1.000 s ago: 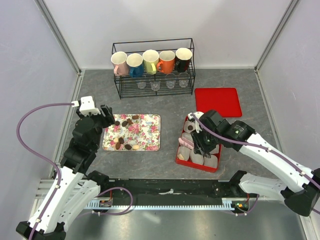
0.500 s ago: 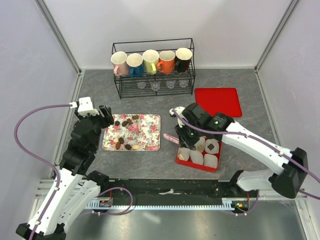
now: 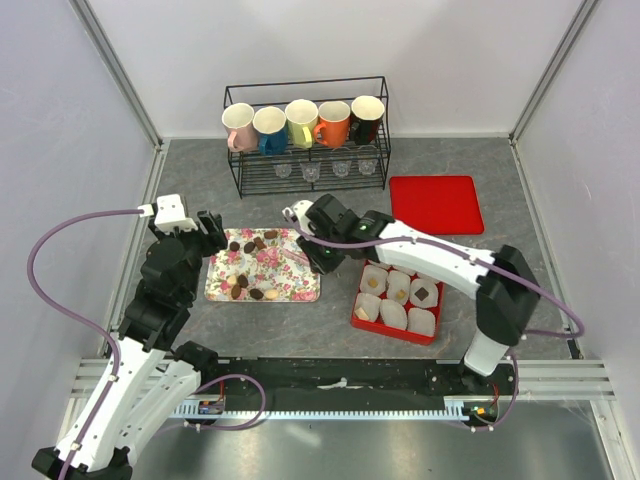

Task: Pack the chocolate
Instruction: Pick up the fake chocolate from the plate.

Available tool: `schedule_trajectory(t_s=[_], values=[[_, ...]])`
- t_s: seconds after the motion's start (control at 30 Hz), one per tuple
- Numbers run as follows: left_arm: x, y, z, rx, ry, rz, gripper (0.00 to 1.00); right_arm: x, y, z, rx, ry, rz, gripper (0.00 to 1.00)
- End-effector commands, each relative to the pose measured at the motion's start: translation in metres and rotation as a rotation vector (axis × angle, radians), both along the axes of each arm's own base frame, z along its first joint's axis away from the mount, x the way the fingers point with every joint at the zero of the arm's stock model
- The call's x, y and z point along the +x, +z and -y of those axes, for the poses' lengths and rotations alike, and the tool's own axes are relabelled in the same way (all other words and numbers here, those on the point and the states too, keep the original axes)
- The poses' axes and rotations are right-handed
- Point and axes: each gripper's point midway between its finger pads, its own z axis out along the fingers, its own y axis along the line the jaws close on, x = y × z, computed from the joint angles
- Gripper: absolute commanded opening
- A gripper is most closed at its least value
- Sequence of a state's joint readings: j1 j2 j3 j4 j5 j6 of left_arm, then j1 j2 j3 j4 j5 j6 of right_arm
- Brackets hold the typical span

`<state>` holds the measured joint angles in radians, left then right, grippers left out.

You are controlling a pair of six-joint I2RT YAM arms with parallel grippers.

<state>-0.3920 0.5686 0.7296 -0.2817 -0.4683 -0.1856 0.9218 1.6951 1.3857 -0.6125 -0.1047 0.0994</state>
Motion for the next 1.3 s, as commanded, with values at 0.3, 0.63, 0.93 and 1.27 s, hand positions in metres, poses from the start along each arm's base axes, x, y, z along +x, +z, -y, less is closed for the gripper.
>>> schedule_trajectory(t_s=[0.3, 0.63, 0.93, 1.27], values=[[-0.001, 0.01, -0.007, -0.03, 0.042, 0.044, 0.72, 0.054, -0.01, -0.073, 0.062, -0.059, 0.109, 0.27], [-0.002, 0.013, -0.009, -0.032, 0.047, 0.056, 0.72, 0.059, -0.029, -0.084, 0.044, -0.086, 0.1, 0.36], [-0.003, 0.014, -0.009, -0.036, 0.043, 0.059, 0.72, 0.057, -0.038, -0.092, 0.035, -0.073, 0.094, 0.41], [-0.002, 0.013, -0.008, -0.035, 0.04, 0.057, 0.72, 0.063, -0.046, -0.099, 0.001, -0.088, 0.129, 0.44]])
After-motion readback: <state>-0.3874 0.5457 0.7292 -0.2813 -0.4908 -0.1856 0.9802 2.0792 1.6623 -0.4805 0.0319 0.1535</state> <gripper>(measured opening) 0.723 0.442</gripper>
